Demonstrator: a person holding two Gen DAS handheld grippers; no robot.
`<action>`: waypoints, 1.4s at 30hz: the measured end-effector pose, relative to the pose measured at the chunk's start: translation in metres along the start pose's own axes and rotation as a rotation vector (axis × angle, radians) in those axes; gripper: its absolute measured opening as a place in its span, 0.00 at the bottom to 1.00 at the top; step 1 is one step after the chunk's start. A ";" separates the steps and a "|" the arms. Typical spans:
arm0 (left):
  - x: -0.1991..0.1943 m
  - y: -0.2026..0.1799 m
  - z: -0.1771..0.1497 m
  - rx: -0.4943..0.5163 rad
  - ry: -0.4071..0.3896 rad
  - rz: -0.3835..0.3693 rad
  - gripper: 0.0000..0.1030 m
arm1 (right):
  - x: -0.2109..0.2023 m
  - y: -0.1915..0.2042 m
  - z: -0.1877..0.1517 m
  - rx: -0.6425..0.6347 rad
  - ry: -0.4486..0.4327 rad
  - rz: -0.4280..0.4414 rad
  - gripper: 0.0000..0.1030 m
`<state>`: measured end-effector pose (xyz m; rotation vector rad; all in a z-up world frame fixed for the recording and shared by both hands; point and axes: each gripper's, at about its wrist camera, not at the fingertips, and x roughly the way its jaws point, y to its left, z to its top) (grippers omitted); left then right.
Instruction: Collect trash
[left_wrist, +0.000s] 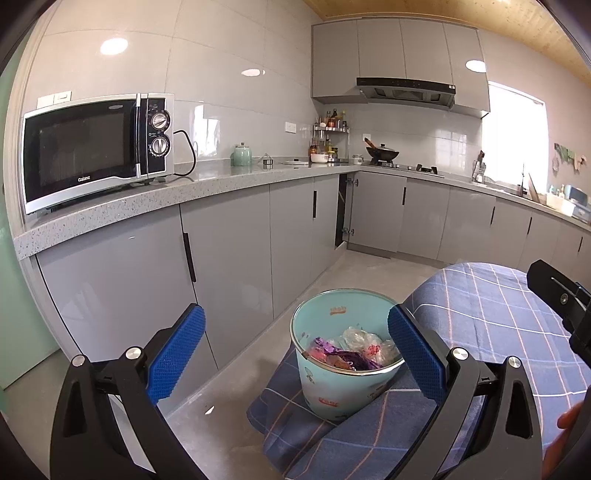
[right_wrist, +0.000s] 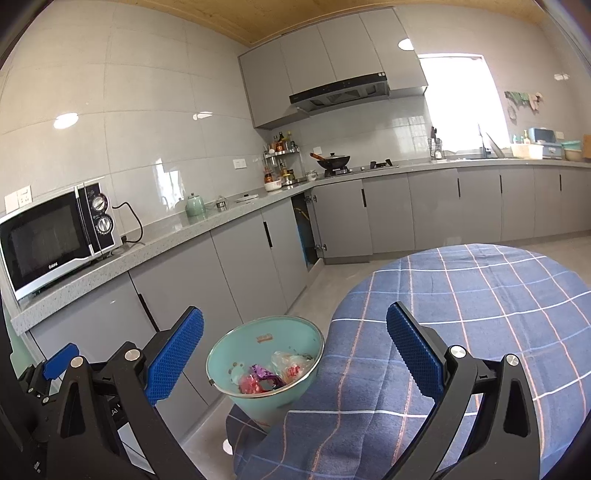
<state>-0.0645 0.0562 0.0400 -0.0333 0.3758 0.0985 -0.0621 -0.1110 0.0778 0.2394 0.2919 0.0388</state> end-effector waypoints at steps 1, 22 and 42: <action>0.000 0.000 0.000 0.001 0.001 -0.001 0.95 | 0.000 0.000 0.000 0.001 0.001 -0.001 0.95; -0.001 -0.006 0.000 0.019 0.007 -0.001 0.95 | -0.003 -0.006 0.001 0.030 0.006 -0.005 0.95; -0.003 -0.008 0.001 0.026 0.004 0.003 0.95 | -0.005 -0.006 0.000 0.034 0.000 -0.011 0.95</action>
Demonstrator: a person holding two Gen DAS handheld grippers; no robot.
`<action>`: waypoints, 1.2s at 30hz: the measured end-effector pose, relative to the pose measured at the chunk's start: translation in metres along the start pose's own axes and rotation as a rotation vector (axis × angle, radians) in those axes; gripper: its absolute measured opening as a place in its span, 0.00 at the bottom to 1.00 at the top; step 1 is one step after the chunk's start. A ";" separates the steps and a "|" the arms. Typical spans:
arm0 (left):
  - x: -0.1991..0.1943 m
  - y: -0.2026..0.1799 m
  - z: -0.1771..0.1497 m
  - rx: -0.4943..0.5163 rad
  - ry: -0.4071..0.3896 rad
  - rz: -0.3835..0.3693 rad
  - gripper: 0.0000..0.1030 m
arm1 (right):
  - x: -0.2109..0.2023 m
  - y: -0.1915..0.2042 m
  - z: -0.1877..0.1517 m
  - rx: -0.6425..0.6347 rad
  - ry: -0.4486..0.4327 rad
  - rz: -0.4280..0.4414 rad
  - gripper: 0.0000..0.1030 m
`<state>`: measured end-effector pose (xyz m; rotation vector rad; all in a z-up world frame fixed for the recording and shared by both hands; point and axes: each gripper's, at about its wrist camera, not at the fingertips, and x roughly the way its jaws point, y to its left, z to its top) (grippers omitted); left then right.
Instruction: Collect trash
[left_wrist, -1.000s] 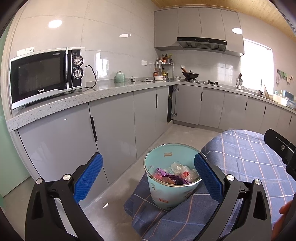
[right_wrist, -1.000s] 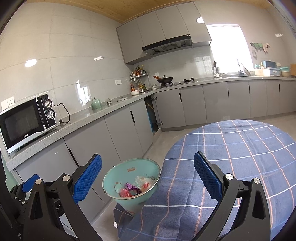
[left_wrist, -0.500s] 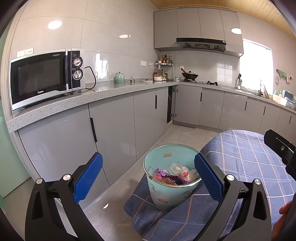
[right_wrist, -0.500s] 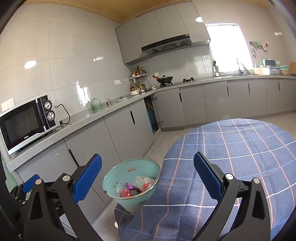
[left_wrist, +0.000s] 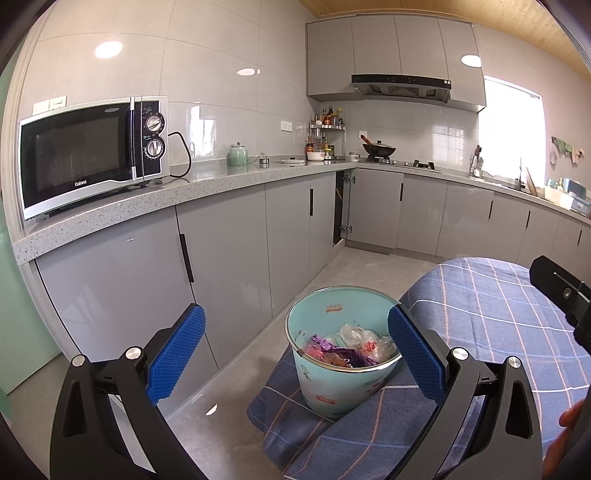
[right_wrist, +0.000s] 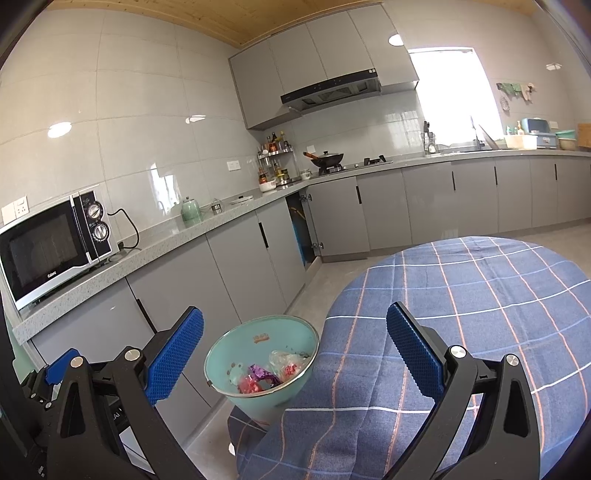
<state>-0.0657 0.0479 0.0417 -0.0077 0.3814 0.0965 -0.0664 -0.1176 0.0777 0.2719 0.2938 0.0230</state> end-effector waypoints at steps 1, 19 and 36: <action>0.000 -0.001 0.000 0.005 -0.002 0.007 0.95 | -0.001 0.000 0.000 0.001 -0.003 -0.002 0.95; 0.004 -0.008 0.001 0.013 0.001 0.045 0.95 | -0.002 -0.011 -0.001 0.033 -0.018 -0.018 0.95; 0.027 -0.016 -0.001 0.019 0.058 0.006 0.95 | -0.001 -0.022 -0.001 0.052 -0.017 -0.054 0.95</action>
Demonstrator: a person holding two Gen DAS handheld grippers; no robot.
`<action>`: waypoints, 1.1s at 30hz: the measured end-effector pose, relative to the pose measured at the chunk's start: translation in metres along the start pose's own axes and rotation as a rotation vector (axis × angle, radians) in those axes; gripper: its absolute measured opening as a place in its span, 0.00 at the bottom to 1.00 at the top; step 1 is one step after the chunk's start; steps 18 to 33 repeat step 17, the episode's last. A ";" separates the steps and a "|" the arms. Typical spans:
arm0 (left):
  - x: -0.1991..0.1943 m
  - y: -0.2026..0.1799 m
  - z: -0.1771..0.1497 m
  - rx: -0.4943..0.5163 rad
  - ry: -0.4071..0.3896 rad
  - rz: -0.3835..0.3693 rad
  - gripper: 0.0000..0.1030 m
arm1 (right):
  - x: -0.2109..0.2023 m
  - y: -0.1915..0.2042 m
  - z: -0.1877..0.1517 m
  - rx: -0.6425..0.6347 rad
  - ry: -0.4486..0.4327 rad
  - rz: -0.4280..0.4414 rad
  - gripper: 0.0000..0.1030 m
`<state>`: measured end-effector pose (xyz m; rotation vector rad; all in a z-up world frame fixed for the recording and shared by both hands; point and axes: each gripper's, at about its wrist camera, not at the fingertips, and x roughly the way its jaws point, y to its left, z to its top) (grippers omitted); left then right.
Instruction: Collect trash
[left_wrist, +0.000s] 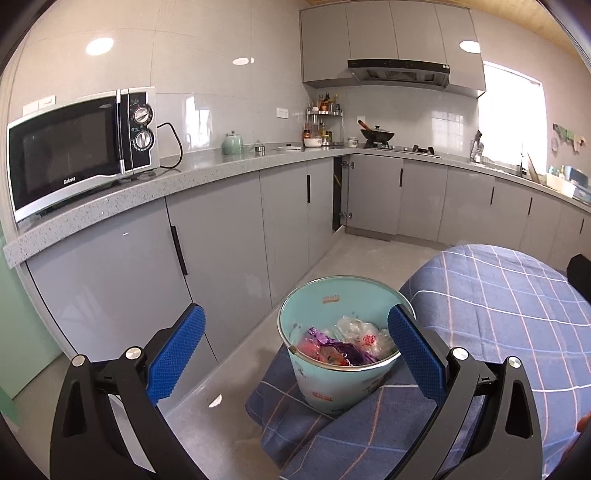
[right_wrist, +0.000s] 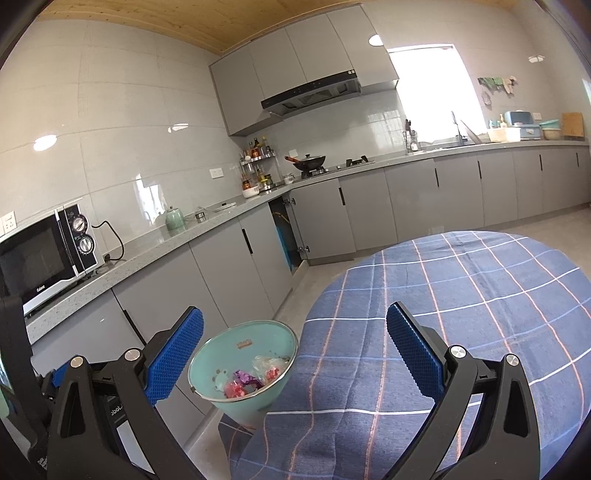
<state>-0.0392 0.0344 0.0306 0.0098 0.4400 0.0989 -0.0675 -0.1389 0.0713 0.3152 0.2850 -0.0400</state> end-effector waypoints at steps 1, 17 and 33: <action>0.001 0.000 -0.001 -0.001 0.004 0.005 0.95 | 0.001 -0.001 0.000 0.002 0.002 -0.002 0.95; 0.019 -0.007 0.003 -0.005 0.057 0.031 0.95 | 0.031 -0.033 0.001 0.032 0.081 -0.106 0.96; 0.019 -0.007 0.003 -0.005 0.057 0.031 0.95 | 0.031 -0.033 0.001 0.032 0.081 -0.106 0.96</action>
